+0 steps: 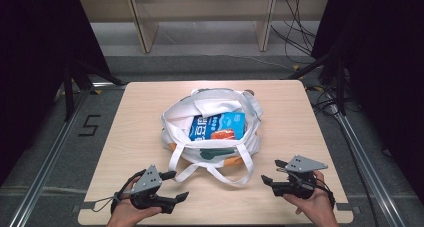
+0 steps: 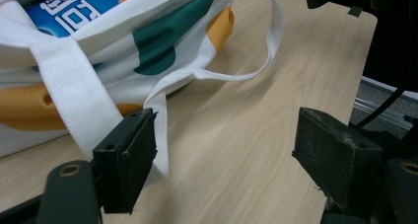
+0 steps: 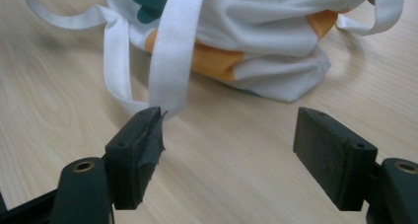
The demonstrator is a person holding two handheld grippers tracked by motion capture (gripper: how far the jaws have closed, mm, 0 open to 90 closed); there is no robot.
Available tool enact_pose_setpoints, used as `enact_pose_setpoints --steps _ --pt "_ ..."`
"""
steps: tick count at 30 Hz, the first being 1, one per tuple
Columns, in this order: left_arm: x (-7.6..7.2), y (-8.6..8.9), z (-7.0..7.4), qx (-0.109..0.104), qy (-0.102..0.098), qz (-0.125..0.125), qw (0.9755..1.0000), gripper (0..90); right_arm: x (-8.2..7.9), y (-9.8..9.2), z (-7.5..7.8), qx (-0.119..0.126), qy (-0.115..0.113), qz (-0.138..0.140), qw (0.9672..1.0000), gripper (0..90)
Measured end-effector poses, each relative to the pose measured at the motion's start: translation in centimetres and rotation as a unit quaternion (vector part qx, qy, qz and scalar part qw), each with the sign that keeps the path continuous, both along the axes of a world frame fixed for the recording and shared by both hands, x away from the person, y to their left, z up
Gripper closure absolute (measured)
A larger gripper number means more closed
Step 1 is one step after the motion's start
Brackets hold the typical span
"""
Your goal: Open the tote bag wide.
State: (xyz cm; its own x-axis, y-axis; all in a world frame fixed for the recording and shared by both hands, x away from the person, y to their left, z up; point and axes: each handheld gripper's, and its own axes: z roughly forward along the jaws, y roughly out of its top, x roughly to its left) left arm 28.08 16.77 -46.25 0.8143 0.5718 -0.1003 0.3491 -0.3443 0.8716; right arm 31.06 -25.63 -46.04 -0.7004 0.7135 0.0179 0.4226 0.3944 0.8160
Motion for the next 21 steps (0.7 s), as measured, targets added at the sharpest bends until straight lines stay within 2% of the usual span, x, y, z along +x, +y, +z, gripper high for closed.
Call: enact_pose_setpoints --steps 1,2,3,4,5,6,7,9,10,11,12,13,14,16,17,18,19,20,21 --pt "0.0 0.0 -0.1 0.0 0.0 -0.001 1.0 23.3 -0.1 0.0 -0.2 0.001 -0.005 0.0 1.0 28.2" --pt "-0.2 0.0 -0.2 0.003 0.0 0.003 1.0 23.3 -0.5 0.1 -0.2 0.003 0.011 -0.009 0.9999 28.2" --pt "-0.2 0.1 -0.3 -0.001 -0.002 0.001 1.0 23.2 -0.4 -0.1 -0.3 -0.002 0.003 0.005 1.0 28.0" --pt "-0.1 0.2 -0.3 0.009 -0.008 -0.007 0.9999 23.1 -0.7 0.1 -0.4 0.006 0.015 -0.005 0.9999 27.9" --pt "-0.2 0.2 -0.5 0.004 -0.008 -0.006 0.9999 23.0 -0.6 -0.1 -0.5 -0.005 0.003 0.004 1.0 27.9" --pt "-0.1 0.4 -0.6 0.012 -0.007 -0.008 0.9999 22.9 -0.8 -0.1 -0.6 -0.009 0.0 0.002 1.0 27.8" --pt "-0.3 0.3 -0.7 0.006 0.005 0.001 1.0 22.8 -0.9 0.0 -0.7 -0.009 0.005 0.0 1.0 27.6" --pt "-0.3 0.4 -1.0 0.016 0.001 -0.002 0.9999 22.6 -1.1 -0.1 -0.9 -0.012 0.002 0.003 0.9999 27.2" --pt "-0.4 0.5 -1.2 0.021 0.006 0.005 0.9997 22.7 -1.3 -0.1 -1.0 -0.013 0.006 0.004 0.9999 26.9" --pt "-0.4 0.5 -1.3 0.021 0.009 0.006 0.9997 22.8 -1.3 -0.1 -1.1 -0.012 0.002 0.005 0.9999 26.8" --pt "-0.4 0.6 -1.4 0.029 0.009 0.006 0.9995 22.8 -1.4 -0.2 -1.1 -0.014 0.001 0.007 0.9999 26.6" --pt "-0.4 0.5 -1.5 0.026 0.014 0.004 0.9995 22.7 -1.5 -0.2 -1.1 -0.016 0.005 0.007 0.9998 26.0" --pt "-0.5 0.5 -1.6 0.033 0.012 0.009 0.9993 22.7 -1.6 -0.2 -1.3 -0.014 0.009 0.008 0.9998 25.5" --pt "-0.6 0.3 -1.9 0.025 0.015 0.008 0.9995 22.6 -1.8 -0.2 -1.5 -0.015 0.015 0.004 0.9998 25.4" --pt "-0.6 0.4 -1.9 0.037 0.012 0.009 0.9992 22.5 -2.0 -0.2 -1.6 -0.016 0.02 0.0 0.9997 25.2" --pt "-0.7 0.3 -2.1 0.032 0.011 0.007 0.9994 22.5 -1.9 -0.4 -1.8 -0.022 0.012 0.005 0.9997 25.1" --pt "-0.8 0.3 -2.2 0.035 0.014 0.006 0.9993 22.4 -2.0 -0.4 -1.9 -0.023 0.02 0.004 0.9995 25.0" --pt "-0.7 0.4 -2.2 0.047 0.012 0.004 0.9988 22.2 -2.2 -0.3 -2.0 -0.019 0.029 0.001 0.9994 24.8" --pt "-0.8 0.2 -2.4 0.04 0.012 0.003 0.9991 22.2 -2.2 -0.5 -2.1 -0.022 0.024 0.001 0.9995 24.6"
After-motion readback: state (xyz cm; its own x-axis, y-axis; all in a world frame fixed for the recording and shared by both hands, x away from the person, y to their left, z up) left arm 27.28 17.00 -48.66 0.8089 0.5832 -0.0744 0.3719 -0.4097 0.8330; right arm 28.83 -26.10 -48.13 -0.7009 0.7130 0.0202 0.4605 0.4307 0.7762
